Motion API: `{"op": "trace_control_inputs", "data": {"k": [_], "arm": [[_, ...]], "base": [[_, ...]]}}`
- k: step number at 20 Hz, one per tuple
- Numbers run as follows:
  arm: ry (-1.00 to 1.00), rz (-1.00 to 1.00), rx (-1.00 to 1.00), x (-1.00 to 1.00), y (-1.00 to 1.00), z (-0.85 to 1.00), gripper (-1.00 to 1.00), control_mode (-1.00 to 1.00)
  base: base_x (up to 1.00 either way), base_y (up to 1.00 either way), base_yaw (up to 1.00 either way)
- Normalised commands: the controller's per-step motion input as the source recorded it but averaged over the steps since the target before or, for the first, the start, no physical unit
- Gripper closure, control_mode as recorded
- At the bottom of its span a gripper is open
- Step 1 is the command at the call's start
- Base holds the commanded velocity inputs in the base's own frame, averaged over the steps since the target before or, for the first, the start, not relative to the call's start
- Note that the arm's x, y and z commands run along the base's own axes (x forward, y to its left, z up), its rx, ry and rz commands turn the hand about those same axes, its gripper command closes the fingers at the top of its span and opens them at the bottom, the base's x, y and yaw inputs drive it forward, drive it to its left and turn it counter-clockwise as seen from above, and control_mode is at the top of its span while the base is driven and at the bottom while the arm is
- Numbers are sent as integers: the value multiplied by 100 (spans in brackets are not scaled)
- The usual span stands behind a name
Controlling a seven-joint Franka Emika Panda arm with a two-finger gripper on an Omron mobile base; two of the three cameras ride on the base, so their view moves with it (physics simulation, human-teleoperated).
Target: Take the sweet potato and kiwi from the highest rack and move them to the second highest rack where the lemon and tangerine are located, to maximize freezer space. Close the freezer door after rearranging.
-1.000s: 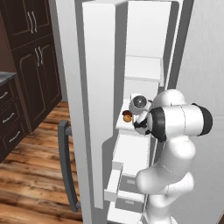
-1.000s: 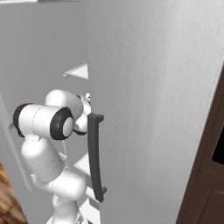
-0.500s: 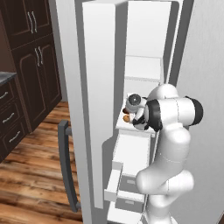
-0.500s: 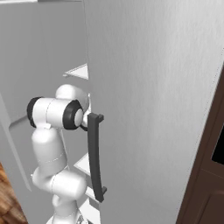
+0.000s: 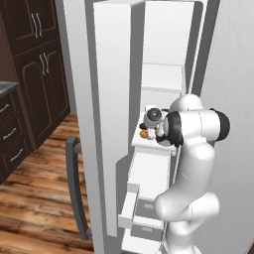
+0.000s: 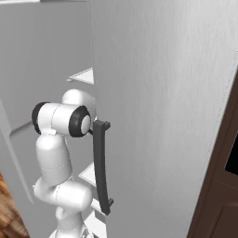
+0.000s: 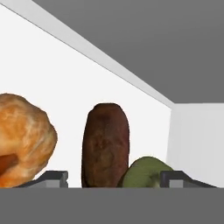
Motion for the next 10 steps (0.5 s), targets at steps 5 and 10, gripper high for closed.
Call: {"op": "trace_control_inputs", "data": {"k": [5, 10], "arm": [[0, 0, 0, -22, 5, 0, -100, -100], [-5, 0, 8, -47, 2, 28, -100, -100]], "base": [[0, 0, 0], [0, 0, 0]]}}
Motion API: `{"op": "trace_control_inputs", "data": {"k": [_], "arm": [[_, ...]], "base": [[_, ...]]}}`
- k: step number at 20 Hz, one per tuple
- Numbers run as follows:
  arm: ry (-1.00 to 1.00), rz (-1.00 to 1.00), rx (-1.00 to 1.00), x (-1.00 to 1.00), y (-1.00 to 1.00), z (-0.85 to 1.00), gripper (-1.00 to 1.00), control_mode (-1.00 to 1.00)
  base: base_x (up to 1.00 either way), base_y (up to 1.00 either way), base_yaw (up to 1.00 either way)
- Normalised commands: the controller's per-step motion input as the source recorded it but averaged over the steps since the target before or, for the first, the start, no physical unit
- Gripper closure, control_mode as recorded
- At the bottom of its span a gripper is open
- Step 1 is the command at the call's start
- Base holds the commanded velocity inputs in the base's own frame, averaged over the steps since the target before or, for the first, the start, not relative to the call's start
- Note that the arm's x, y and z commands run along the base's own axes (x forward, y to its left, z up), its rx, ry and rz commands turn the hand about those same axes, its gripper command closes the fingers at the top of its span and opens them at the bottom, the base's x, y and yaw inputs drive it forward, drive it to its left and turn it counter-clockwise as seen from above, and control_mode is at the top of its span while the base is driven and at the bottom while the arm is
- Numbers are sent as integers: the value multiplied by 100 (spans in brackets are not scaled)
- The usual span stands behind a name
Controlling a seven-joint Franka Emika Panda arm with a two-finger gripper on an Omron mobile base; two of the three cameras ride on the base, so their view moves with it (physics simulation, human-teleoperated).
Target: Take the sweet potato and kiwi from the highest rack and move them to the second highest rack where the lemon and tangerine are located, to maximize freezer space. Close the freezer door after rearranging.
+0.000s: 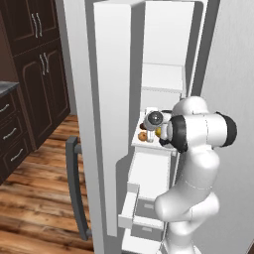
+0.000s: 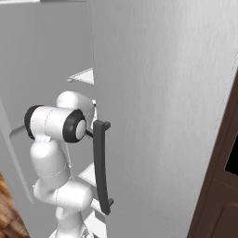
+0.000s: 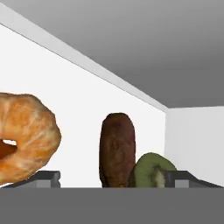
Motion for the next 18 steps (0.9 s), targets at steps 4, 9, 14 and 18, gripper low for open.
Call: {"op": "trace_control_inputs", "data": {"k": [4, 9, 14, 18], "arm": [[0, 0, 10, -55, 0, 50, -100, -100], [0, -8, 2, -17, 0, 64, -100, -100], [0, -7, 4, -40, -1, 55, -100, -100], [7, -1, 21, -53, -4, 86, -100, -100]], "base": [[0, 0, 0], [0, 0, 0], [0, 0, 0], [0, 0, 0]]}}
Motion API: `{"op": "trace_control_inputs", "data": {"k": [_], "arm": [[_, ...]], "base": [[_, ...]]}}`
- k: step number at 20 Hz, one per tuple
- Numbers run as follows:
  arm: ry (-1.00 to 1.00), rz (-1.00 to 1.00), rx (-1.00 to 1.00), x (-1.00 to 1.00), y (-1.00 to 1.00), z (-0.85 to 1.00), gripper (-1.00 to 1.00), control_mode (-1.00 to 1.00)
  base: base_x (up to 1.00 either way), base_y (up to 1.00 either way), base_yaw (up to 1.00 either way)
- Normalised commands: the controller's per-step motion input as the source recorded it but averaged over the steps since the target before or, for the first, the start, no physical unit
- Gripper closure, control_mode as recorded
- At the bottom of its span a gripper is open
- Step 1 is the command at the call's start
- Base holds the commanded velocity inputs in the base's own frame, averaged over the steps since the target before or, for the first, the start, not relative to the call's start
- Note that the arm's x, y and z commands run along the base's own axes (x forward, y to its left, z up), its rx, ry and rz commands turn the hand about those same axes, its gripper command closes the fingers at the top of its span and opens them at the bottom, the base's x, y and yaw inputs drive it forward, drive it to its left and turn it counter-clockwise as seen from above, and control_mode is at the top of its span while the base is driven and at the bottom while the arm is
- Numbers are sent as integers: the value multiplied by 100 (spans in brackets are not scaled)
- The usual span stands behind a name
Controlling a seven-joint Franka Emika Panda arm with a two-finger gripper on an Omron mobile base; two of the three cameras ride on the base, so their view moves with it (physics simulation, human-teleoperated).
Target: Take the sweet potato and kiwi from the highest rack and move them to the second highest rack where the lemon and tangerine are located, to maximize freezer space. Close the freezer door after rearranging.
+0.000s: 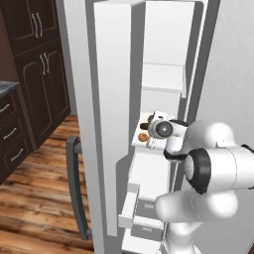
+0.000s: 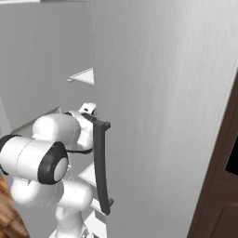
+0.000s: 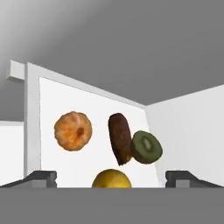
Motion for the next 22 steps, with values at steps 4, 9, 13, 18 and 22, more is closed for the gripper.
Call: {"op": "trace_control_inputs", "data": {"k": [4, 9, 13, 18, 22], "arm": [[20, 0, 21, -52, -1, 97, -100, -100], [28, -4, 8, -35, 0, 97, -100, -100], [30, -9, 3, -24, 0, 99, -100, -100], [30, -16, 2, -27, 0, 90, -100, -100], [8, -18, 0, -69, 0, 36, -100, -100]], "base": [[0, 0, 0], [0, 0, 0], [0, 0, 0], [0, 0, 0], [0, 0, 0]]}}
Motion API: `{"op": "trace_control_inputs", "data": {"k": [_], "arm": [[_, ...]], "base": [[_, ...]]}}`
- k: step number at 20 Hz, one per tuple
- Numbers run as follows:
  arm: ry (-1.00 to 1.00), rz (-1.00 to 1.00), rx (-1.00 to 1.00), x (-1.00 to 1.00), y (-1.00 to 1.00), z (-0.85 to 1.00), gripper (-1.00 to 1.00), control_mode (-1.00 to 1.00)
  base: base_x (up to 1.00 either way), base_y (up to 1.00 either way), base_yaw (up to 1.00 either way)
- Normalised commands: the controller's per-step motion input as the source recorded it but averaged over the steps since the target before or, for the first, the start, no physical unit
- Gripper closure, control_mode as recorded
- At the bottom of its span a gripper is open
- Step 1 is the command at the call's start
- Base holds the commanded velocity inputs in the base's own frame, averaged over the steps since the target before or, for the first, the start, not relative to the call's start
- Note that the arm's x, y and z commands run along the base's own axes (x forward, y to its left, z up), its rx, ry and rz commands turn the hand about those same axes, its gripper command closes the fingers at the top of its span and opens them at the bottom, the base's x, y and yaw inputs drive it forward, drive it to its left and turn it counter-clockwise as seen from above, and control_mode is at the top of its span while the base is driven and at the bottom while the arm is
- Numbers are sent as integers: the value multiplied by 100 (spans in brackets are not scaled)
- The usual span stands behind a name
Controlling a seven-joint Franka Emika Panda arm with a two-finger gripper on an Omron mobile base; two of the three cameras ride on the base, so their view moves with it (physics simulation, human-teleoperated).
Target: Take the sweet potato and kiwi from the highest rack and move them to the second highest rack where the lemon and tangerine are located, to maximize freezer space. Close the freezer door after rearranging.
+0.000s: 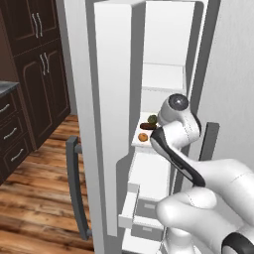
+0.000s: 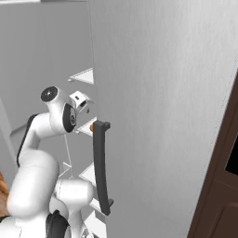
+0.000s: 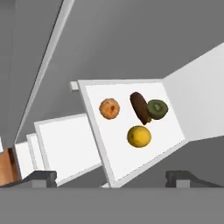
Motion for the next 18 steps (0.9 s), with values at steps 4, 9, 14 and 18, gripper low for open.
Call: {"op": "trace_control_inputs", "data": {"k": [4, 9, 14, 18], "arm": [[0, -20, 0, -88, 0, 21, -100, -100], [0, -12, 0, -91, 0, 28, -100, -100], [0, 0, 0, -95, 0, 27, -100, -100], [0, 0, 0, -98, 0, 26, -100, -100]], "base": [[0, 0, 0], [0, 0, 0], [0, 0, 0], [0, 0, 0]]}}
